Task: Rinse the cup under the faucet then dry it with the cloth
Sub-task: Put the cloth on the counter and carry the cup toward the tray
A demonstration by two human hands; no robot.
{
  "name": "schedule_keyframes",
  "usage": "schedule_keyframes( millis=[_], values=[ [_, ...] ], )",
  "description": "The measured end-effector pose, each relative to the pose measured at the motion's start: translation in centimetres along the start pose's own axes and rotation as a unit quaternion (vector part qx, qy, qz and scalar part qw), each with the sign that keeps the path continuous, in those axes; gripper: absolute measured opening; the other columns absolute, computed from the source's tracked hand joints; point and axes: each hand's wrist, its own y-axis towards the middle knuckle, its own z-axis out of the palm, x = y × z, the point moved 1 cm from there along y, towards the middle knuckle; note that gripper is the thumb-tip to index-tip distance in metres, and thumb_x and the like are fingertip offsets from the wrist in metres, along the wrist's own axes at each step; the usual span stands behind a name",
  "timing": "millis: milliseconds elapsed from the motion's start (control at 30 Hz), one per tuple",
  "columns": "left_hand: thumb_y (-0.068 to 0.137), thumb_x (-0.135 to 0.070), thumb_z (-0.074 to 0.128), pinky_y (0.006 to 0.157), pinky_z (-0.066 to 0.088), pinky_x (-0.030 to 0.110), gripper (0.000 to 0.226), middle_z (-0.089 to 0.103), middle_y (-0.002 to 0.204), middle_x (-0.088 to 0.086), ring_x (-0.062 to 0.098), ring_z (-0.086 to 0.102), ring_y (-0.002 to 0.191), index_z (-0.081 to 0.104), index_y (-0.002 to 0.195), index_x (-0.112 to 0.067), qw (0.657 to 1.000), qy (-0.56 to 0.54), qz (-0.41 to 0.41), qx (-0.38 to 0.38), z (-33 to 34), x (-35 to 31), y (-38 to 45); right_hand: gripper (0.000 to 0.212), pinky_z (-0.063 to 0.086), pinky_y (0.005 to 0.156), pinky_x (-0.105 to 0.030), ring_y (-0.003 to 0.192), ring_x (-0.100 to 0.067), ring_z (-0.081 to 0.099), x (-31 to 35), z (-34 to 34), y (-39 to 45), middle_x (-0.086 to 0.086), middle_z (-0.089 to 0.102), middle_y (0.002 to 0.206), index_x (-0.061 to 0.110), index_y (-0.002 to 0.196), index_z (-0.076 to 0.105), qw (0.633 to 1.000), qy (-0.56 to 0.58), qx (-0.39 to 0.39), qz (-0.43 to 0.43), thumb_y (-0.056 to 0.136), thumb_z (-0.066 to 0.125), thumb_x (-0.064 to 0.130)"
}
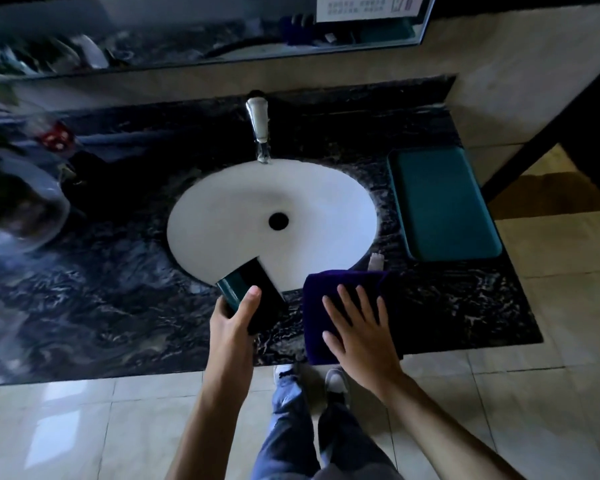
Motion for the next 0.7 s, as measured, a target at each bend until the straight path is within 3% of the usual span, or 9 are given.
schedule_keyframes(
  millis=[133,333,433,567,633,667,700],
  values=[
    [0.066,-0.045,0.084,0.095,0.058,0.047,0.065,0.075,0.112,0.009,0.037,0.069,0.115,0.063,0.121,-0.020,0.998,0.057,0.037,-0.001,-0.8,0.4,-0.1,0.062,0.018,0.119,-0.058,0.151,-0.037,0.023,1.5,-0.6,1.5,-0.012,0.025,0.164,0.025,0.156,0.030,0.998,0.019,-0.038,0.050,0.098,0.039,0.047],
    [0.057,-0.040,0.089,0.092,0.058,0.029,0.084,0.069,0.122,-0.001,0.006,0.068,0.110,0.054,0.131,-0.022,0.979,0.167,0.103,0.056,0.1,0.7,-0.1,0.062,0.018,0.118,-0.061,0.151,-0.038,0.022,1.5,1.3,1.6,-0.010,0.027,0.164,0.028,0.156,0.028,1.000,-0.015,-0.019,-0.001,0.100,0.036,0.051],
    [0.058,-0.042,0.089,0.091,0.056,0.022,0.082,0.069,0.120,-0.002,0.003,0.067,0.109,0.055,0.129,-0.021,0.975,0.183,0.111,0.066,0.5,0.7,0.3,0.062,0.021,0.116,-0.061,0.150,-0.038,0.024,1.1,1.5,1.6,-0.010,0.028,0.164,0.028,0.156,0.028,0.999,-0.030,-0.013,-0.019,0.100,0.037,0.051],
    [0.063,-0.039,0.092,0.096,0.055,0.028,0.077,0.068,0.121,-0.001,0.007,0.066,0.113,0.055,0.128,-0.021,0.972,0.194,0.116,0.064,0.6,1.1,0.8,0.064,0.021,0.117,-0.060,0.151,-0.038,0.022,1.6,1.1,1.4,-0.010,0.027,0.164,0.026,0.157,0.027,1.000,-0.018,0.006,-0.024,0.100,0.033,0.054],
    [0.069,-0.026,0.096,0.093,0.054,0.025,0.073,0.066,0.122,-0.002,-0.001,0.065,0.109,0.053,0.128,-0.020,0.969,0.203,0.124,0.071,1.0,1.2,1.0,0.072,0.012,0.122,-0.054,0.154,-0.031,0.013,1.5,0.1,1.8,-0.006,0.018,0.167,0.026,0.159,0.018,0.998,0.061,0.029,0.000,0.097,0.022,0.063],
    [0.072,-0.018,0.095,0.090,0.054,0.021,0.071,0.065,0.122,-0.001,-0.004,0.064,0.108,0.052,0.129,-0.019,0.966,0.207,0.131,0.076,1.4,1.2,1.1,0.079,0.006,0.124,-0.048,0.155,-0.024,0.009,1.5,-0.9,2.0,-0.003,0.014,0.168,0.029,0.159,0.010,0.985,0.167,0.040,0.028,0.093,0.019,0.070],
    [0.075,-0.011,0.093,0.087,0.054,0.017,0.069,0.065,0.123,0.000,-0.006,0.064,0.107,0.052,0.129,-0.016,0.965,0.207,0.138,0.085,1.9,1.2,1.1,0.085,0.007,0.125,-0.043,0.155,-0.017,0.010,1.4,-2.4,2.0,-0.001,0.016,0.167,0.031,0.158,0.006,0.948,0.308,0.057,0.053,0.088,0.023,0.076]
  ],
)
